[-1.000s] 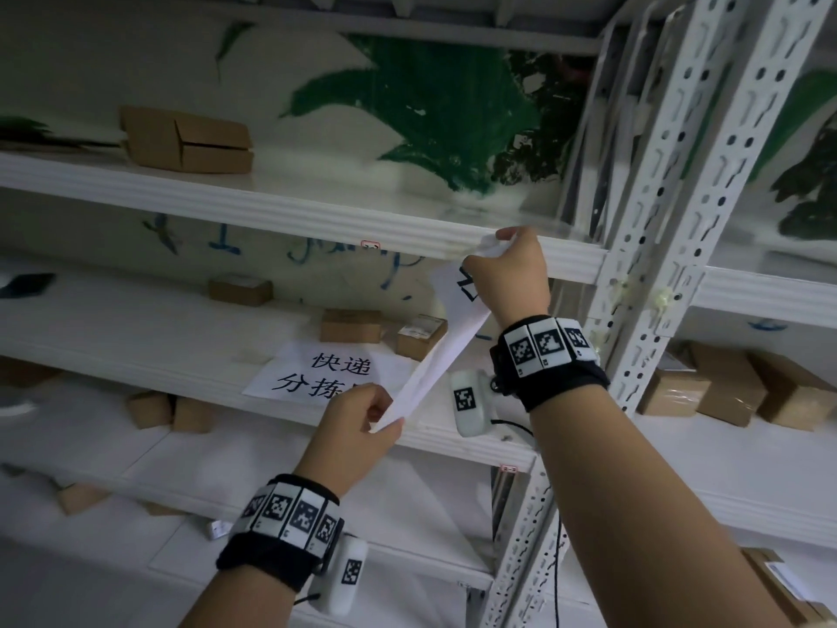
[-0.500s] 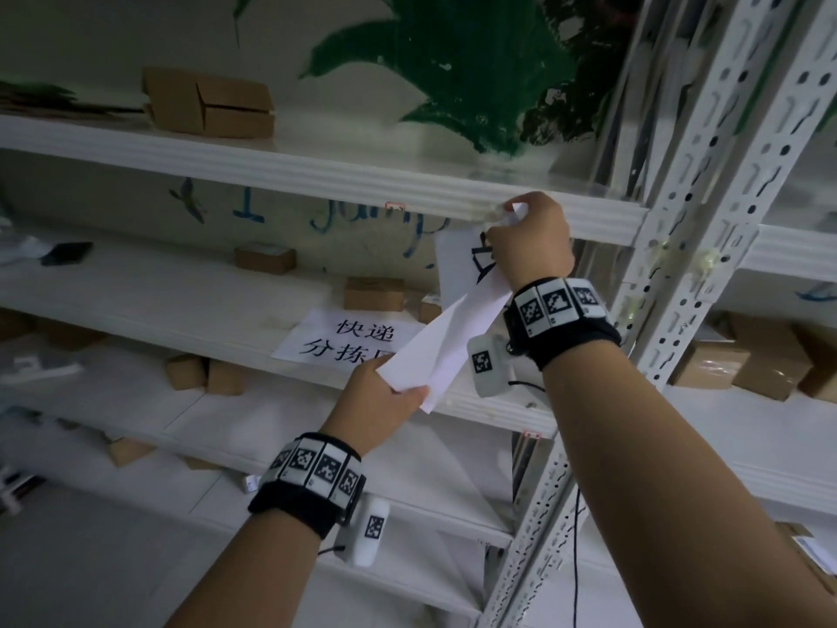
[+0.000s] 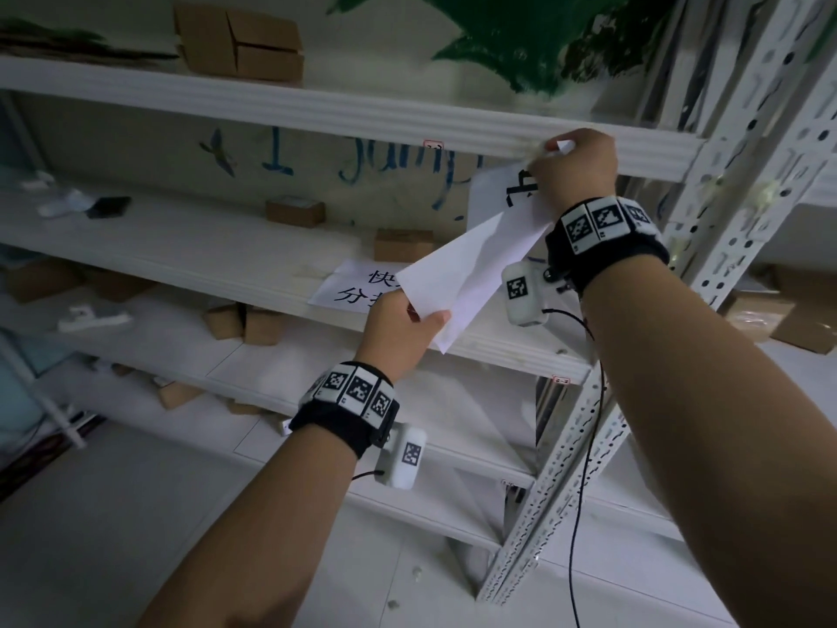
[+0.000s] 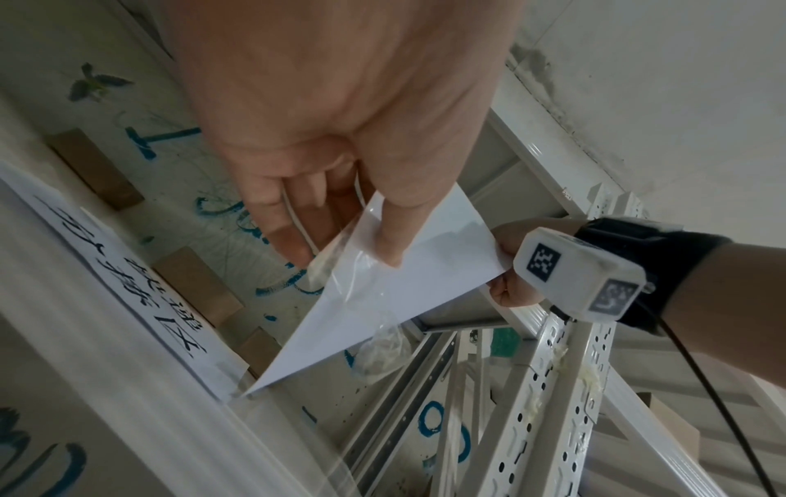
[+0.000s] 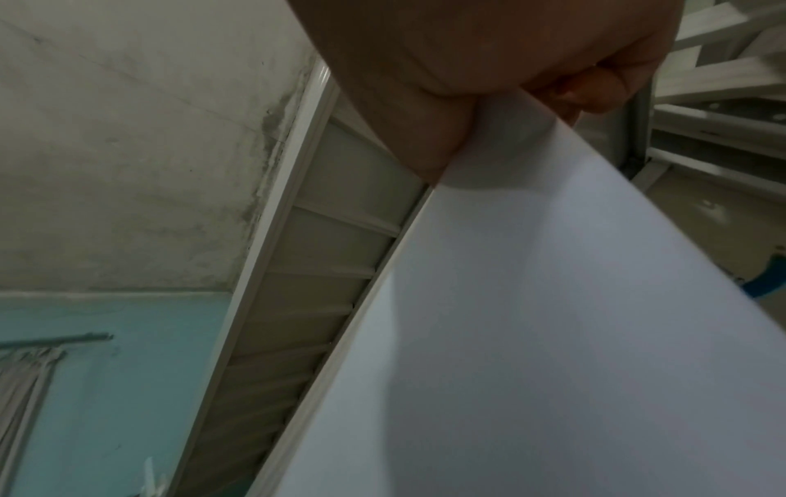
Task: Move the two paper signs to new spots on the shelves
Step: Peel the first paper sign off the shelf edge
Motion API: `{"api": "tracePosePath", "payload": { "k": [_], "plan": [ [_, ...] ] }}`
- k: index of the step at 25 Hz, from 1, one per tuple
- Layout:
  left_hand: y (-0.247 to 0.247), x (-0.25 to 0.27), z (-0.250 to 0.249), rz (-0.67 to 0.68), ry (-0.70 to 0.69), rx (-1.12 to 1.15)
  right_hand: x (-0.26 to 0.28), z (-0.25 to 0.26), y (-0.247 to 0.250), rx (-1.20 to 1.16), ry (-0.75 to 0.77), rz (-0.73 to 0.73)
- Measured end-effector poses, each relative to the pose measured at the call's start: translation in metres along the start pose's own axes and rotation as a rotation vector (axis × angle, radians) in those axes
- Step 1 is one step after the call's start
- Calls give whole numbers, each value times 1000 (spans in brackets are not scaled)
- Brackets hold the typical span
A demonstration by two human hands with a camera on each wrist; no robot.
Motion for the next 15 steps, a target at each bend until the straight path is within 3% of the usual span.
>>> {"api": "tracePosePath", "payload": {
  "k": [5,7,11,12,13,15],
  "plan": [
    [9,-1,9,-29,-8,-39,13,6,-3,-60,-58,23],
    [7,1,22,25,19,-61,26,15,-7,-96,-30,79],
    [-26,27,62,502,29,-171,64,39,-19,-153,67,302],
    [-27,32,66,551,3,-208,73,44,-21,-149,106,351],
    [-24,31,65,517,-6,-196,80,48,-23,-136,148,385],
    [-5,15,53,245,27,-79,92,51,-26,-92,226,449]
  ]
}}
Point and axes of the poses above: each hand's wrist, its own x-axis away from the middle knuckle, its own y-axis out of the back of the hand, z = x × y, the point moved 8 cm from there along -x, towards the middle knuckle, and after that the axes turned 15 degrees about -z, right-handed, at the moved point
